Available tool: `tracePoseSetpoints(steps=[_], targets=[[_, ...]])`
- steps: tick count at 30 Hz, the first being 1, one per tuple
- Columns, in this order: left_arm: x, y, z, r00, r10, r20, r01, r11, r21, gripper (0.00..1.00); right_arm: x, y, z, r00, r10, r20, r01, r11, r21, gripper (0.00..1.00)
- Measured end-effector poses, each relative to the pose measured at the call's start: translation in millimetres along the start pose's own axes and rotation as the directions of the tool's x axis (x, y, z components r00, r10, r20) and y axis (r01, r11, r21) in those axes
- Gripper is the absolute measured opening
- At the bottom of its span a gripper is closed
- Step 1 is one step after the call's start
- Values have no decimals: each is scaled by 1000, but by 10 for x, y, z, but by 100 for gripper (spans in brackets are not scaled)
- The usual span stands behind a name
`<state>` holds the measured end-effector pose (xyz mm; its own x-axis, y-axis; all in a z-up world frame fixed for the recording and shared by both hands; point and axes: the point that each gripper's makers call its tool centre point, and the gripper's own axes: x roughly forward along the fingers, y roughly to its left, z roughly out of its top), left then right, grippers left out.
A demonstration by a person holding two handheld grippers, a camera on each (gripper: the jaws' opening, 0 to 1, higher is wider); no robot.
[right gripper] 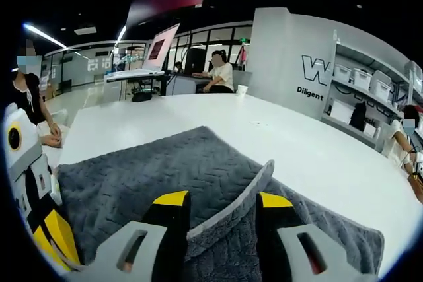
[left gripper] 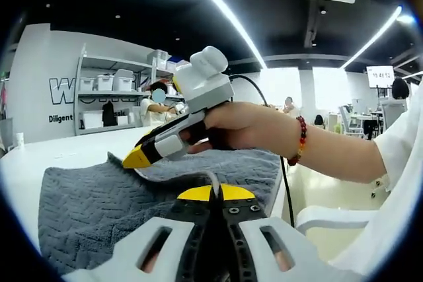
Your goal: Open the folded towel by lifting each exposed corner and separating the folded layers until the towel lies flat within the target outline without major curled edges
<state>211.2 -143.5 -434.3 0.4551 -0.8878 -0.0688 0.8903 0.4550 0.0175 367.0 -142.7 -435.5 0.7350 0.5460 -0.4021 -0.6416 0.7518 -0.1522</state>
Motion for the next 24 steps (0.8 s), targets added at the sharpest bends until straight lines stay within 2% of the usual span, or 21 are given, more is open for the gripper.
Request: tracePoseSetpoints(steps=[14, 17, 18, 24], targets=[[-8, -24, 19, 1000, -6, 4, 6, 1000, -2, 0, 111, -147, -62, 999, -31, -34, 31, 999, 14, 33], [-7, -32, 19, 1000, -7, 3, 7, 1000, -1, 0, 134, -137, -73, 999, -25, -37, 25, 1000, 18, 29], [-7, -35, 22, 1000, -7, 4, 7, 1000, 0, 0, 153, -135, -93, 998, -25, -51, 25, 1000, -3, 29], [-13, -44, 33, 1000, -8, 9, 8, 1000, 9, 0, 200, -172, -158, 996, -45, -74, 45, 999, 0, 29]])
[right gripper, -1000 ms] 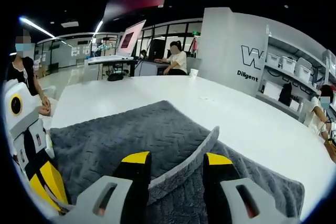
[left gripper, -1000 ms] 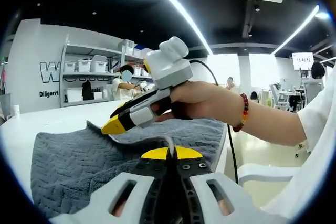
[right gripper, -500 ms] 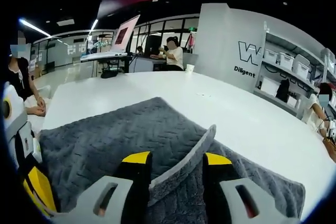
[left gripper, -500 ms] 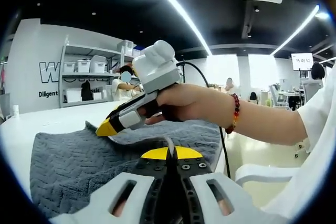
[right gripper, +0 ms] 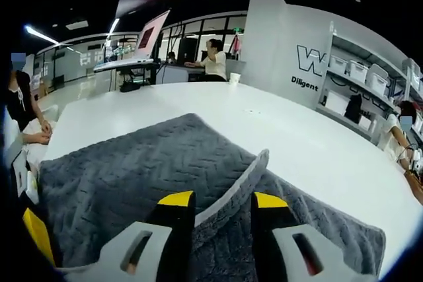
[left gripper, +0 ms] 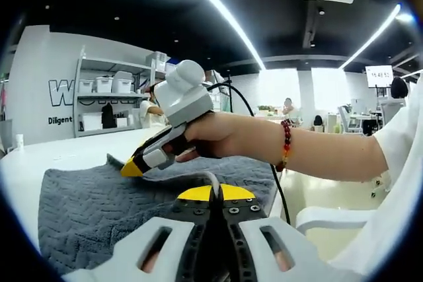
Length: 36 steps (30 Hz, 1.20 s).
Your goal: Open the folded towel by lifting each exposed corner and separating the folded layers until the towel lies flat within the target outline without major curled edges
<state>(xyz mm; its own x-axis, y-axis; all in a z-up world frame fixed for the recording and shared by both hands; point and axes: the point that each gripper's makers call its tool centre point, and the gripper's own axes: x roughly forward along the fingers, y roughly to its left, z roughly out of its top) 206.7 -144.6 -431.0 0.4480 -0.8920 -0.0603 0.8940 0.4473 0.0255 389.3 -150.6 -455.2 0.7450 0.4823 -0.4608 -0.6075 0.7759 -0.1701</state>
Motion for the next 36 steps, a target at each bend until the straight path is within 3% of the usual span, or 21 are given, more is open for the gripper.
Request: tracePoseSetpoints(steps=[18, 36], targets=[[-7, 0, 3, 1000, -1, 5, 1, 1000, -8, 0, 21, -109, -40, 999, -31, -38, 32, 999, 26, 29], [5, -38, -39, 1000, -15, -5, 15, 1000, 24, 0, 100, -136, -9, 999, -35, -12, 36, 997, 75, 27]])
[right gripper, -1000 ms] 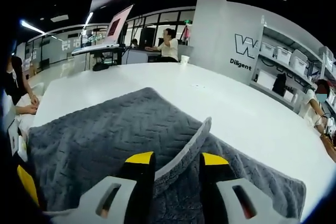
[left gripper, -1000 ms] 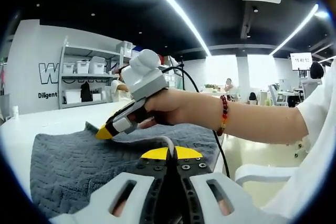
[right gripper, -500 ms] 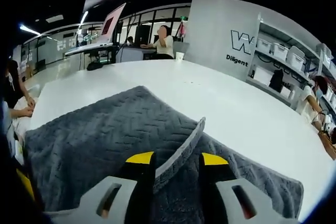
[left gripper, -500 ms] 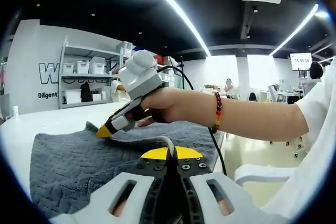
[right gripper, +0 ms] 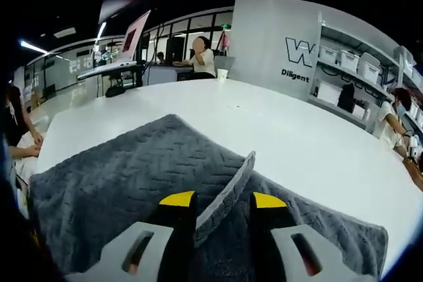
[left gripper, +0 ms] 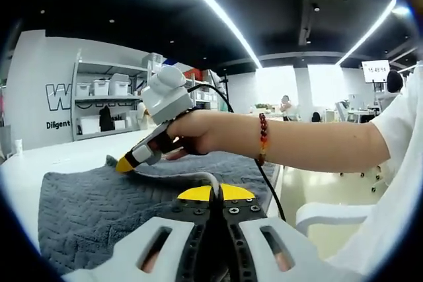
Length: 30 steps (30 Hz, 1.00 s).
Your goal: Open the folded towel by lifting each exposed corner and separating the folded layers until the towel lies flat within the target outline without major curled edges
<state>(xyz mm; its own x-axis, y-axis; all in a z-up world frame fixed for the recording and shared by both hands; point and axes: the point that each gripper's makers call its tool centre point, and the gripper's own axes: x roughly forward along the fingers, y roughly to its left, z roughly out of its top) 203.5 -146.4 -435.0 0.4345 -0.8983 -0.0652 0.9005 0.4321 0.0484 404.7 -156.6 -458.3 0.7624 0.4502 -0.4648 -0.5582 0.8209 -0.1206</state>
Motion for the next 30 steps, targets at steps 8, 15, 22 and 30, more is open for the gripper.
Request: tracePoseSetpoints(steps=[8, 15, 22, 30], targets=[[-1, 6, -2, 1000, 1, 3, -1, 1000, -3, 0, 40, 29, 19, 1000, 3, 2, -3, 1000, 16, 27], [1, 6, 1, 1000, -1, 6, 1, 1000, -10, 0, 107, 30, 40, 1000, 3, -13, -3, 1000, 19, 26], [-9, 20, 10, 1000, 1, 12, -1, 1000, -11, 0, 115, 18, 67, 1000, 0, -24, 1, 1000, 15, 26], [-8, 14, 1, 1000, -1, 9, 1, 1000, -11, 0, 111, -36, 89, 1000, -16, -25, 17, 1000, 22, 26]])
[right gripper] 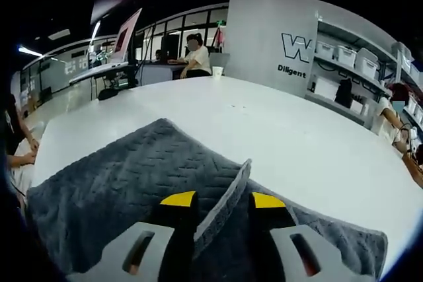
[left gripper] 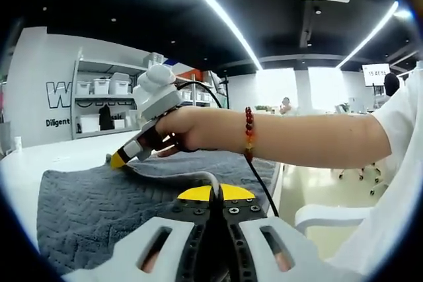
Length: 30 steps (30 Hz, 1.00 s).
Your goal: Open the folded towel by lifting each exposed corner and separating the folded layers until the towel lies flat within the target outline without major curled edges
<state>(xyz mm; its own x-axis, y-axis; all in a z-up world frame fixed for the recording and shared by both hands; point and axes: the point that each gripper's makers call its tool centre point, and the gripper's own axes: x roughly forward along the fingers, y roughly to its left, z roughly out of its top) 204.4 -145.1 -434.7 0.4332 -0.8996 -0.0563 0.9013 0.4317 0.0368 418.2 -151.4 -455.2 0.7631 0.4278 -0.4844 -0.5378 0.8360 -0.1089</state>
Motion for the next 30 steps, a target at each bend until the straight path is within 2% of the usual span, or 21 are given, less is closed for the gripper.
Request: tracePoseSetpoints(steps=[10, 27, 30], targets=[[-37, -8, 19, 1000, -4, 6, 4, 1000, -7, 0, 132, -61, 33, 1000, -10, -27, 10, 1000, -6, 27], [-56, -1, 9, 1000, -2, 6, 2, 1000, -7, 0, 252, -155, -55, 997, -30, -76, 29, 999, -14, 26], [-64, -10, -10, 1000, 2, 6, -2, 1000, -8, 0, 273, -180, -58, 997, -29, -73, 30, 1000, 10, 26]])
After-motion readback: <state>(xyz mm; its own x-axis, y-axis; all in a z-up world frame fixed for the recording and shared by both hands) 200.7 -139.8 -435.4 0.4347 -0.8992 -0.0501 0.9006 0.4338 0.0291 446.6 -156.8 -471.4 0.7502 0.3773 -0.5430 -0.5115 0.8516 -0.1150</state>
